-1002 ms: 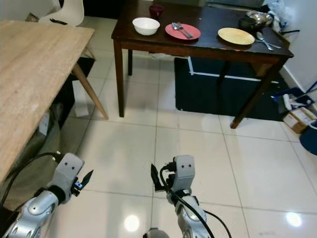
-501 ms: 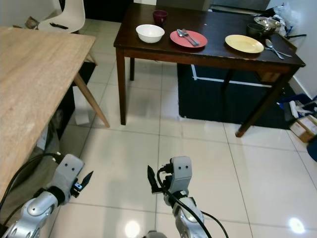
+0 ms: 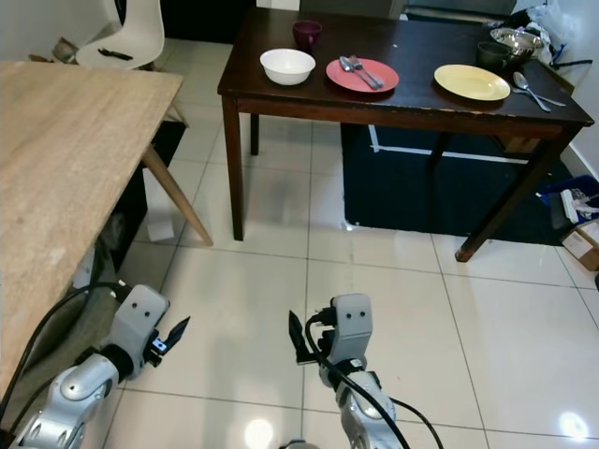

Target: Setting the table

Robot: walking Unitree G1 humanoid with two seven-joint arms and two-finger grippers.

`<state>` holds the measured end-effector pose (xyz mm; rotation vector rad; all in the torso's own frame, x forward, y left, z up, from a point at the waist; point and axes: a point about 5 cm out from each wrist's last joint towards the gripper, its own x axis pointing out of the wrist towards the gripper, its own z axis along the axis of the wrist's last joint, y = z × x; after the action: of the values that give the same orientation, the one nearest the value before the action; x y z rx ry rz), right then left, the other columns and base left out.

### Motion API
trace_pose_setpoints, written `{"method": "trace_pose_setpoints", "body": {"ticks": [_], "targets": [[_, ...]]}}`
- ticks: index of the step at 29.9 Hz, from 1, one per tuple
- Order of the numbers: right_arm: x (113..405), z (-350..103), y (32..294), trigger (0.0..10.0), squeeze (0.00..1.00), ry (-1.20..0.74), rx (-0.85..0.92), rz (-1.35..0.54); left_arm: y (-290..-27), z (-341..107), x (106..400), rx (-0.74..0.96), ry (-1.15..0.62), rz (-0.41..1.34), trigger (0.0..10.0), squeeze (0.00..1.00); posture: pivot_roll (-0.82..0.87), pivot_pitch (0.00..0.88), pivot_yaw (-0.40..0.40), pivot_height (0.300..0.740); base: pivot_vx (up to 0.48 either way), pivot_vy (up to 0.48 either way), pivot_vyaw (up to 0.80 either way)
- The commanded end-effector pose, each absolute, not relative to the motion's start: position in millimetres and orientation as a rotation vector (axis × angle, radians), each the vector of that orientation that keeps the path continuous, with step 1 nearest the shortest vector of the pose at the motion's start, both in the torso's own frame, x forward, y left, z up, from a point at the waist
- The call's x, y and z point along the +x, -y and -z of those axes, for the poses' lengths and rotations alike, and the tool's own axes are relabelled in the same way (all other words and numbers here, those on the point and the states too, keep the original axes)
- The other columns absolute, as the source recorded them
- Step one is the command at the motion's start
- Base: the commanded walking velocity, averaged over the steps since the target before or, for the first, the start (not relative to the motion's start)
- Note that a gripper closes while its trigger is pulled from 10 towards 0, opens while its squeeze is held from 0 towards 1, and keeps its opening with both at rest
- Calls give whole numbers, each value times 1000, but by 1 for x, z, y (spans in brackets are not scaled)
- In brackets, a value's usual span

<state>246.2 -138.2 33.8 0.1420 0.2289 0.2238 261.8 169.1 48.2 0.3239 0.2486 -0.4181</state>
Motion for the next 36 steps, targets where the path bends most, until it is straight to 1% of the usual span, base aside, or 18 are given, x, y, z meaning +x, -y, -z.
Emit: {"method": "trace_pose_setpoints", "body": {"ticks": [1,10,36], "targets": [[242,-30,141,10000,0,-248,138,-213,-167,-49,262,320,-250,435,10000,0,-117,9,23,740,0,-262,0],[242,-30,141,10000,0,-248,139,-209,-163,-48,263,310,-253,441,10000,0,-121,11,24,740,0,-288,0],[241,-29,140,10000,0,-253,137,-214,-164,-42,261,282,-292,426,10000,0,-120,9,21,740,0,-307,0]]}}
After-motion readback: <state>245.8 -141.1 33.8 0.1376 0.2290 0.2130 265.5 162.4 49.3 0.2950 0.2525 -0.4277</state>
